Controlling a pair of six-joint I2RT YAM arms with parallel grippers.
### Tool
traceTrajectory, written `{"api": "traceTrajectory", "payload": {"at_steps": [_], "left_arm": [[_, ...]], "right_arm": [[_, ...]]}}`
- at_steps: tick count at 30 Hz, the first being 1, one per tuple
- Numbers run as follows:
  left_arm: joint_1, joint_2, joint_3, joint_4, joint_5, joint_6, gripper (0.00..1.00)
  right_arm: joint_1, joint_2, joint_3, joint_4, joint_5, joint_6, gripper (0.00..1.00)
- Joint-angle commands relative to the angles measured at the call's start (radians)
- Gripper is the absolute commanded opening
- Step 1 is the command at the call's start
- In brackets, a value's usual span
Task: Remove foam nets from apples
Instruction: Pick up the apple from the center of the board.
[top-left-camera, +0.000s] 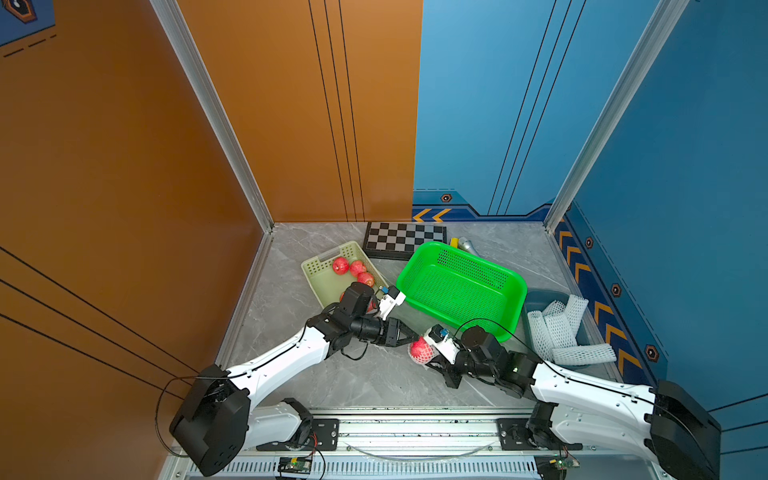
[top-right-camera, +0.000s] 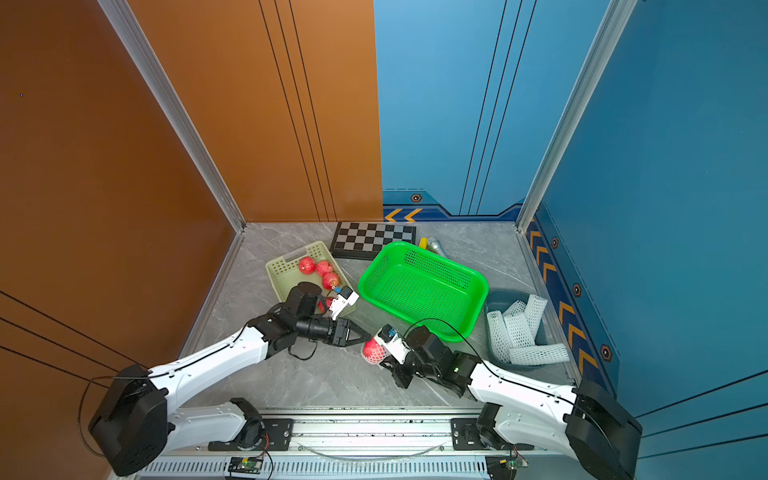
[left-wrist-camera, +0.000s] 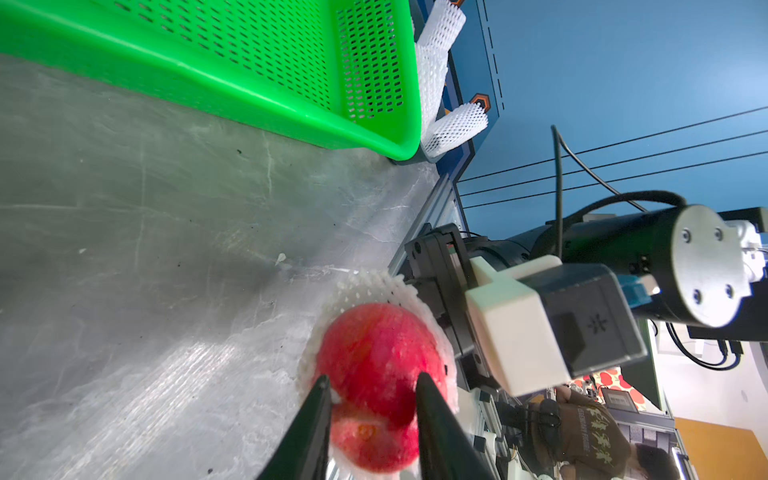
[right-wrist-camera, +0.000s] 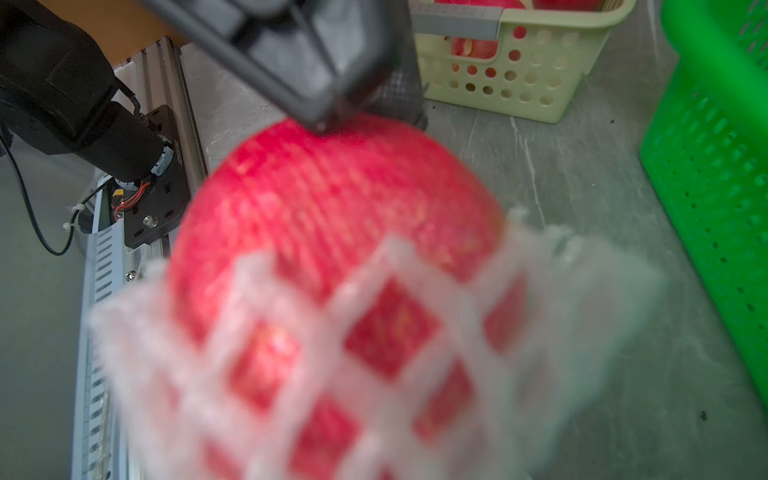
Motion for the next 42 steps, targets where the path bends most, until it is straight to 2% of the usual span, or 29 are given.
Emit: {"api": "traceTrajectory", "payload": {"at_steps": [1,5,13,21,42], "left_arm": [[-0.016,-0.012,0.019,-0.001,0.046,0.033,0.35],[-0.021,-0.011,0.032,-0.045,0.04,0.063,0.36],[-0.057,0.012,0.053,-0.107,0.008,0.109,0.48],[-0.067,0.008,0.057,-0.117,-0.007,0.116,0.5],[-0.092,0.024,0.06,-0.16,-0.02,0.137,0.65]], "right_arm": [[-0.005,-0.012,0.011,-0.032,-0.009,-0.027,0.0],[-0.006,-0.017,0.022,-0.044,-0.006,-0.033,0.0],[-0.009,-0.046,0.062,-0.094,0.0,-0.06,0.0],[-0.006,-0.104,0.08,-0.119,0.007,-0.069,0.0],[0.019,-0.184,0.154,-0.157,0.053,-0.094,0.0]]}}
